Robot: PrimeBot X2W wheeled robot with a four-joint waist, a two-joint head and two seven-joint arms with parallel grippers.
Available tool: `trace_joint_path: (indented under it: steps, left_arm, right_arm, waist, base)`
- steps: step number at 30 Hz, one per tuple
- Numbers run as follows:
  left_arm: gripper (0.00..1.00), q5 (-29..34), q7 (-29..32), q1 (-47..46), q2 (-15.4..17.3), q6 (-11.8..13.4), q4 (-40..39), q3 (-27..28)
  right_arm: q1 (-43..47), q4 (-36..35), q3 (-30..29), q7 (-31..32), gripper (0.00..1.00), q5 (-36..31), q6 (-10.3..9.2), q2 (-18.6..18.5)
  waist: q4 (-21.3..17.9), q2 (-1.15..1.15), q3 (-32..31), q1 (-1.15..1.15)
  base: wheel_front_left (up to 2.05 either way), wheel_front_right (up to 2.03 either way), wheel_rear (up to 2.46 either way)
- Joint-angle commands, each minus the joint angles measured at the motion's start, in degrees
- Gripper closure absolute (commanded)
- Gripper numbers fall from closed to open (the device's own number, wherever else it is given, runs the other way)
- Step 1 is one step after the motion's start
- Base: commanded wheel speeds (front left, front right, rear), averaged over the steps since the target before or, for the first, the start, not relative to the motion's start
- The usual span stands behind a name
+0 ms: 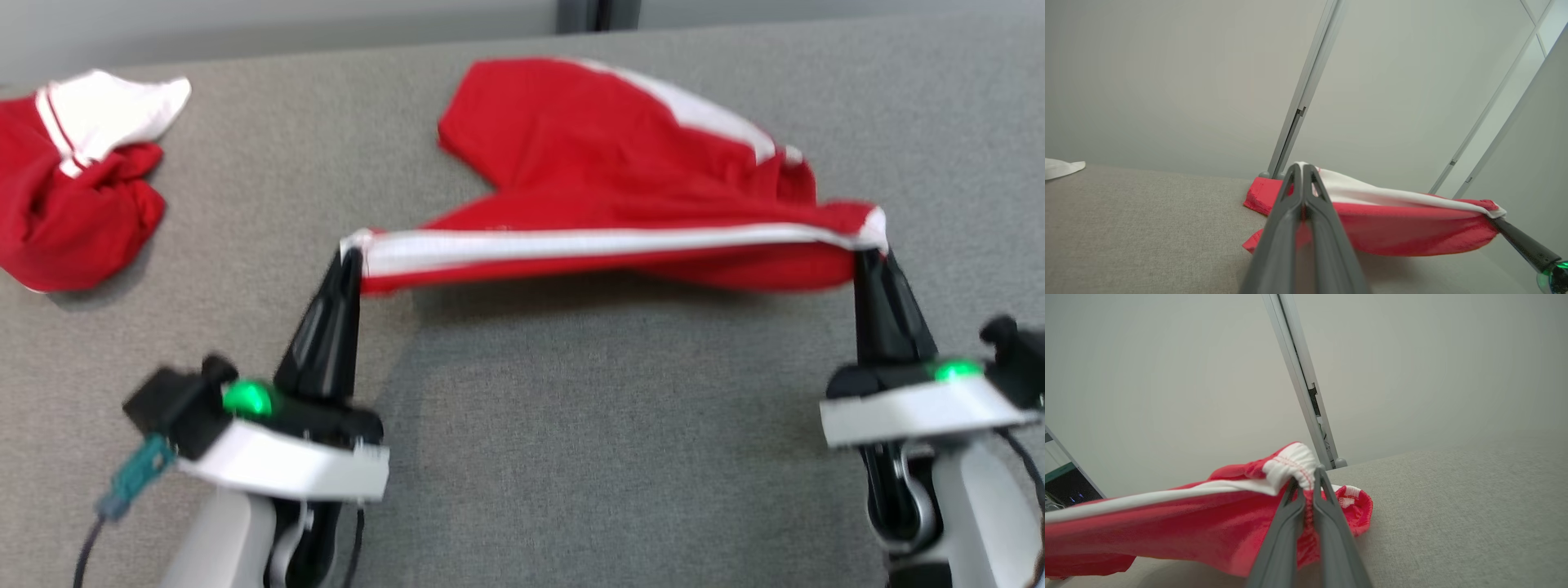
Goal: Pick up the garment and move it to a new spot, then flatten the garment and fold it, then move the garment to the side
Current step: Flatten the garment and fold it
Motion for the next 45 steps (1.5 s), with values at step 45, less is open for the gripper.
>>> trace_joint_path:
  steps: [45]
  left_arm:
    - [1.0, 6.4, 0.0, -12.2, -1.4, -1.8, 23.7, -4.2]
  right_arm:
    - [9.8, 7.8, 1.2, -0.3, 1.0, 4.1, -0.07, -0.6]
  waist:
    - [-7.2, 0.0, -2.3, 0.0]
  base:
    - [0.0, 0.0, 0.0]
